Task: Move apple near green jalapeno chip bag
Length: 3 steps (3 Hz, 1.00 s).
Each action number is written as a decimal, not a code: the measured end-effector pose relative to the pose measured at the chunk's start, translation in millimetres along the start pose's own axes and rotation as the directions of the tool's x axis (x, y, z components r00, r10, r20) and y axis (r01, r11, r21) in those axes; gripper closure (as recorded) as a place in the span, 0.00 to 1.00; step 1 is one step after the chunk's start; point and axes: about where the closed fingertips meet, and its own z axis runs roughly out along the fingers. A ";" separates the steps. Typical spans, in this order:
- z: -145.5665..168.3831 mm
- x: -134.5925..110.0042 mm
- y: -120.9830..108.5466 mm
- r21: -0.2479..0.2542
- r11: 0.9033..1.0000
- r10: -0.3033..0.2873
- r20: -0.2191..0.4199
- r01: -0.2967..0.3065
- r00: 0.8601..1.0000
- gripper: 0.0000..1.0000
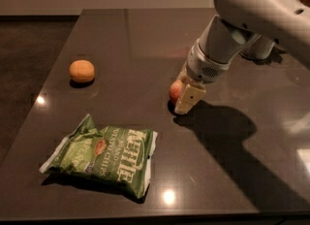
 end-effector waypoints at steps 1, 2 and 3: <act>0.8 -10.6 2.8 -0.015 0.999 -0.028 0.015 0.028 0.999 0.63; 3.6 -34.7 15.4 -0.044 0.995 -0.088 0.045 0.090 0.995 0.87; 12.2 -67.8 39.7 -0.089 0.979 -0.175 0.079 0.182 0.981 1.00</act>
Offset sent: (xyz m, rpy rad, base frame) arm -0.0250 0.0655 0.0148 0.0665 0.0117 0.1907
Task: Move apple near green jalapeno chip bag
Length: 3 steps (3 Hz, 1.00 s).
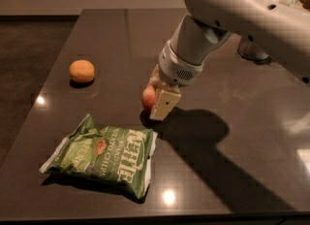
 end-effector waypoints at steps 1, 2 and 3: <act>6.2 -19.4 10.6 -0.031 0.998 -0.059 0.015 0.060 0.998 1.00; 12.0 -34.6 18.3 -0.036 0.990 -0.136 0.030 0.137 0.990 0.82; 19.8 -41.0 25.0 -0.056 0.976 -0.207 0.043 0.209 0.977 0.59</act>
Offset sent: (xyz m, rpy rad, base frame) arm -0.0309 0.0519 0.0020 0.0387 -0.0556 0.2342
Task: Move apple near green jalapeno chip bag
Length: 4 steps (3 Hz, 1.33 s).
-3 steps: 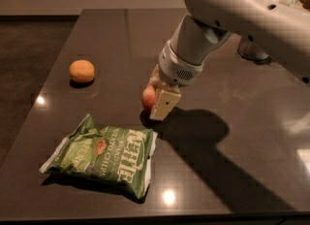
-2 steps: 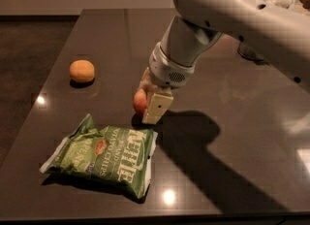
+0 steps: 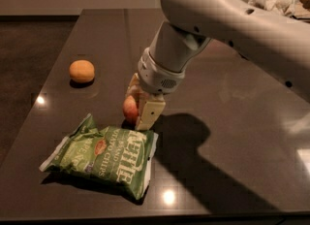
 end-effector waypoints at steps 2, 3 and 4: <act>-1.3 -2.1 4.6 0.000 0.999 -0.037 0.018 0.037 0.999 0.12; -1.6 -3.2 5.2 0.001 0.999 -0.039 0.017 0.039 0.999 0.00; -1.6 -3.3 5.2 0.001 0.999 -0.039 0.017 0.039 0.999 0.00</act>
Offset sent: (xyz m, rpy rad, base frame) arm -0.0035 -0.0005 0.0005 0.0163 -0.0071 0.0281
